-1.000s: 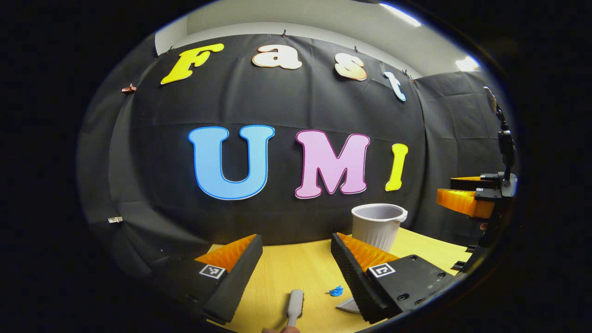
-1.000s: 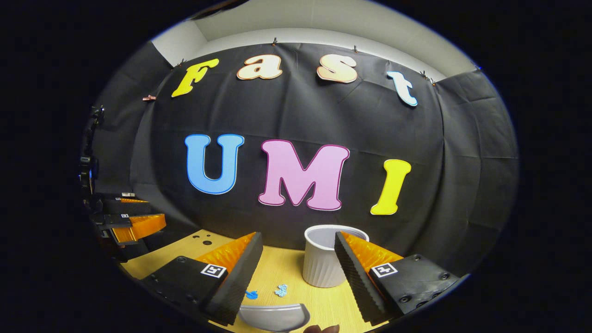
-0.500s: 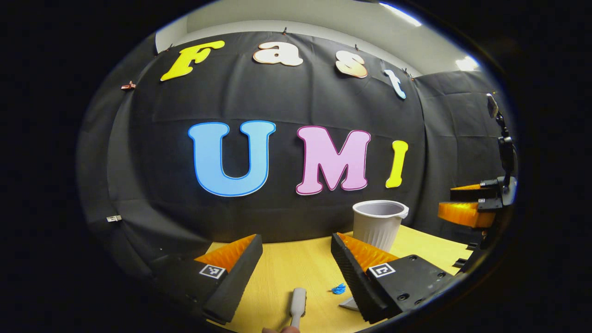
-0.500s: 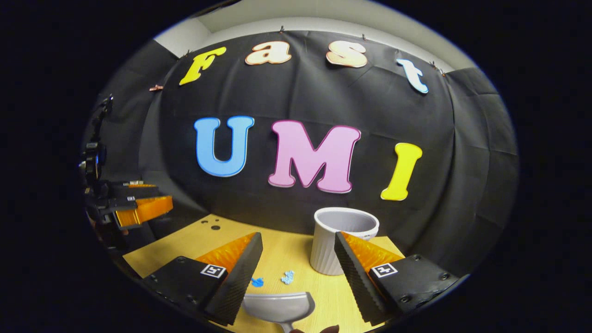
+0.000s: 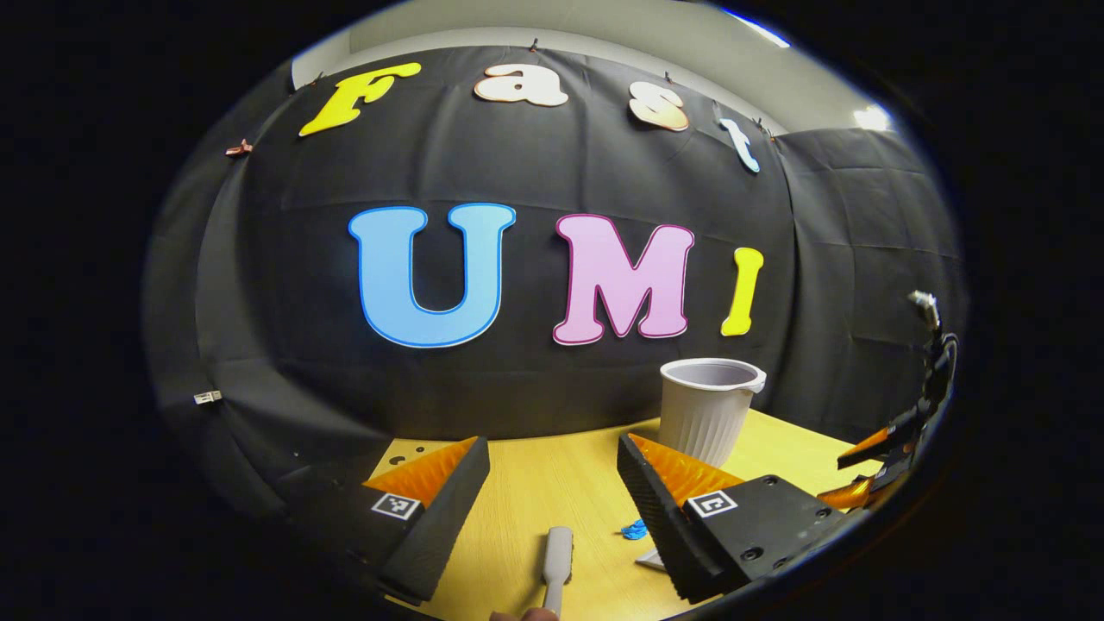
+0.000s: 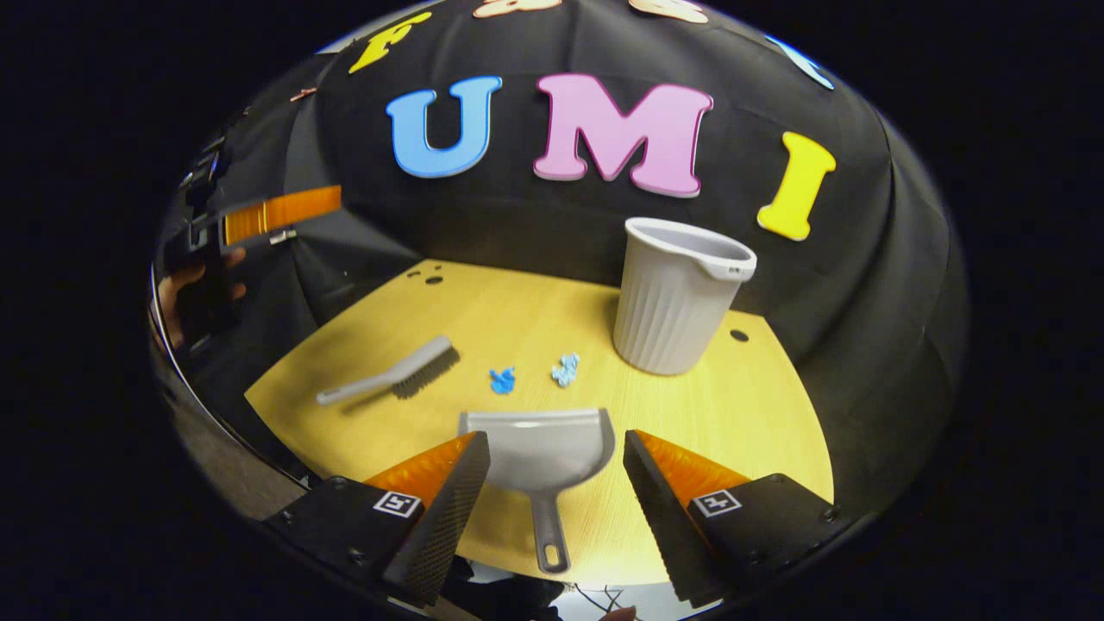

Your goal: Pick up the small broom and dustpan from the desktop, sweep the trash into the dustpan with the broom, and then empty the trash into the garbage bin.

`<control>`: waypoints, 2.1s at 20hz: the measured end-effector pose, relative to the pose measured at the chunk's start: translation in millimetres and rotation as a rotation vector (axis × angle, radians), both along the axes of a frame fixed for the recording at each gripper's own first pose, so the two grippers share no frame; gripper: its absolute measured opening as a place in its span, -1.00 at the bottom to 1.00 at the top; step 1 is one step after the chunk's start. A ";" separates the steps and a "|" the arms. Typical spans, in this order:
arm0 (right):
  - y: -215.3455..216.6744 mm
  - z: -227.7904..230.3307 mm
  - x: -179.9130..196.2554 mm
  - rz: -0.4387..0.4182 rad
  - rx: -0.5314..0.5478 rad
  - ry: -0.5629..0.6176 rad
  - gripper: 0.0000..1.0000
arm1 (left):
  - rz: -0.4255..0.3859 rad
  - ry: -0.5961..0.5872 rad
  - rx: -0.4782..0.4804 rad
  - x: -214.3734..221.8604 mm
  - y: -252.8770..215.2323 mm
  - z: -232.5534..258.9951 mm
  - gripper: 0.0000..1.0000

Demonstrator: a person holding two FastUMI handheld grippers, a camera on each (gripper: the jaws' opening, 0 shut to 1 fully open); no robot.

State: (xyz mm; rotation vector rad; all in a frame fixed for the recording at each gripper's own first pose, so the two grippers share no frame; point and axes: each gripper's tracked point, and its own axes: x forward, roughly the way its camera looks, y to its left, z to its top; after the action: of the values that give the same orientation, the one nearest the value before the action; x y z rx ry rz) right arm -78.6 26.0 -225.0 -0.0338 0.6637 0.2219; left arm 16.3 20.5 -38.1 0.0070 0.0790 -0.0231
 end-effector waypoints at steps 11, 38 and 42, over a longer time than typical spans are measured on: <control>12.5 -137.8 -18.4 0.104 -0.058 0.364 0.96 | 0.029 0.027 0.020 3.6 16.1 -7.8 0.94; 9.6 -171.8 2.3 0.086 -0.058 0.455 -0.26 | -0.023 0.284 0.055 11.0 22.3 -110.8 0.94; 9.3 -163.0 -1.4 0.104 -0.040 0.455 -0.26 | -0.082 0.477 0.104 4.1 10.8 -171.1 0.94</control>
State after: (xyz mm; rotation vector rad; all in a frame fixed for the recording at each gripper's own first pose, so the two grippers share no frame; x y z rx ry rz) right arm -80.0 35.2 -388.0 -0.0573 1.1209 0.3202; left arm 20.4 31.4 -209.2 0.1092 0.5568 -0.1021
